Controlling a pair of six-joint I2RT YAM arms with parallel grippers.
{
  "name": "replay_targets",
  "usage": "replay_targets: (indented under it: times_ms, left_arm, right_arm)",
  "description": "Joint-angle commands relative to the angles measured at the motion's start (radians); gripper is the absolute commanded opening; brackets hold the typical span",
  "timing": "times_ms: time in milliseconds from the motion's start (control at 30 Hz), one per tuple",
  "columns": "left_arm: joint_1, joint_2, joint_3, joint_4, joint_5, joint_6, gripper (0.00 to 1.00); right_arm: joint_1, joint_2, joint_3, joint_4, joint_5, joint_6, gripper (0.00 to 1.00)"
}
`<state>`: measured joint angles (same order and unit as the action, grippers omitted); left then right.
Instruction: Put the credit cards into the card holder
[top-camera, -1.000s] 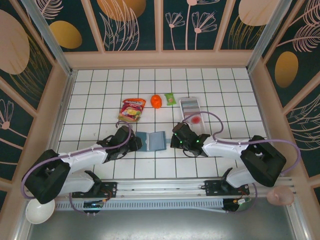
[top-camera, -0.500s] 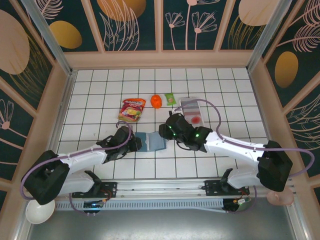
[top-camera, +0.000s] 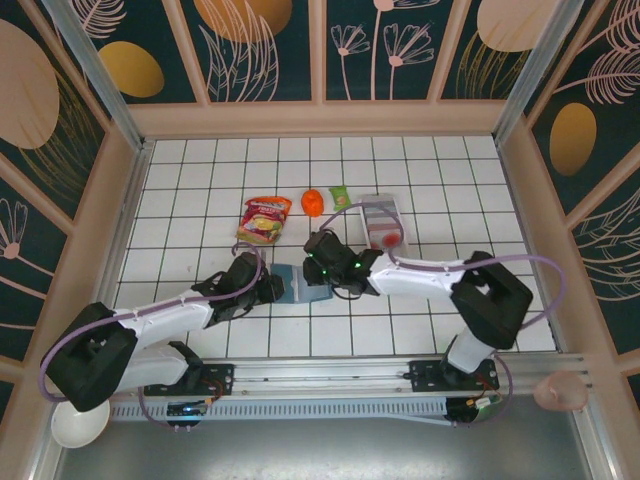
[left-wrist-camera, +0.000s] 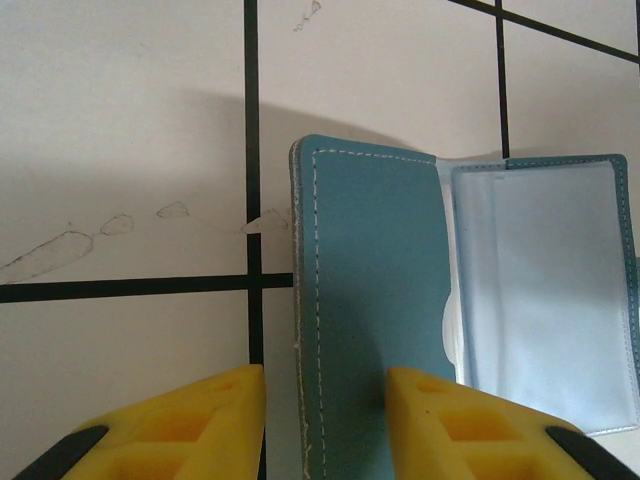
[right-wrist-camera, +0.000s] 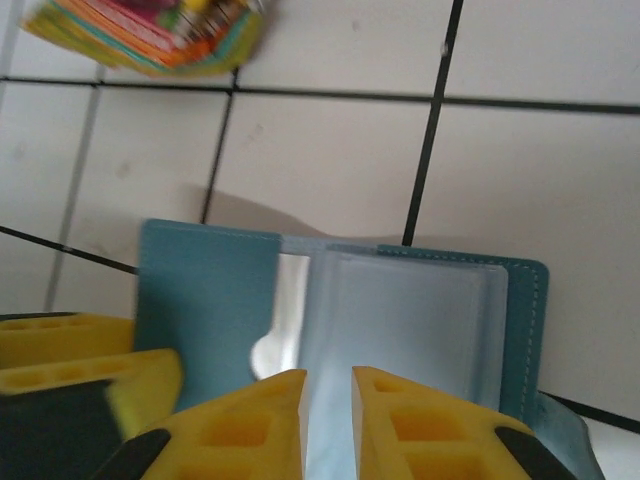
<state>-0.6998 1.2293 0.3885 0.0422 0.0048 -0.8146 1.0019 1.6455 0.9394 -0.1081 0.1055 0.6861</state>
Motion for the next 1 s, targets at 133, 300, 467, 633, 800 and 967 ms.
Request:
replay_targets:
  times_ms: [133, 300, 467, 633, 800, 967]
  left_arm:
    - [-0.004, 0.007, -0.023, 0.018, 0.014, 0.010, 0.37]
    - [-0.004, 0.026, -0.041, 0.031, 0.003, 0.005, 0.36]
    - [-0.004, 0.066, -0.049, 0.038, -0.013, 0.000, 0.35]
    - [-0.004, 0.073, -0.061, 0.008, -0.067, -0.010, 0.34]
    - [-0.004, 0.051, -0.066, -0.022, -0.094, -0.028, 0.31]
    - [-0.004, 0.024, -0.050, -0.033, -0.042, -0.035, 0.14]
  right_arm:
    - [-0.029, 0.118, 0.023, 0.029, -0.005, 0.007, 0.18]
    - [-0.030, 0.134, -0.001, 0.003, 0.034, 0.025, 0.15]
    - [-0.029, 0.143, -0.039, 0.010, 0.026, 0.049, 0.14]
    - [-0.023, 0.128, -0.076, 0.016, 0.029, 0.079, 0.14]
    - [-0.017, 0.127, -0.088, 0.023, 0.030, 0.101, 0.14]
    - [-0.002, 0.124, -0.070, 0.024, 0.024, 0.100, 0.14]
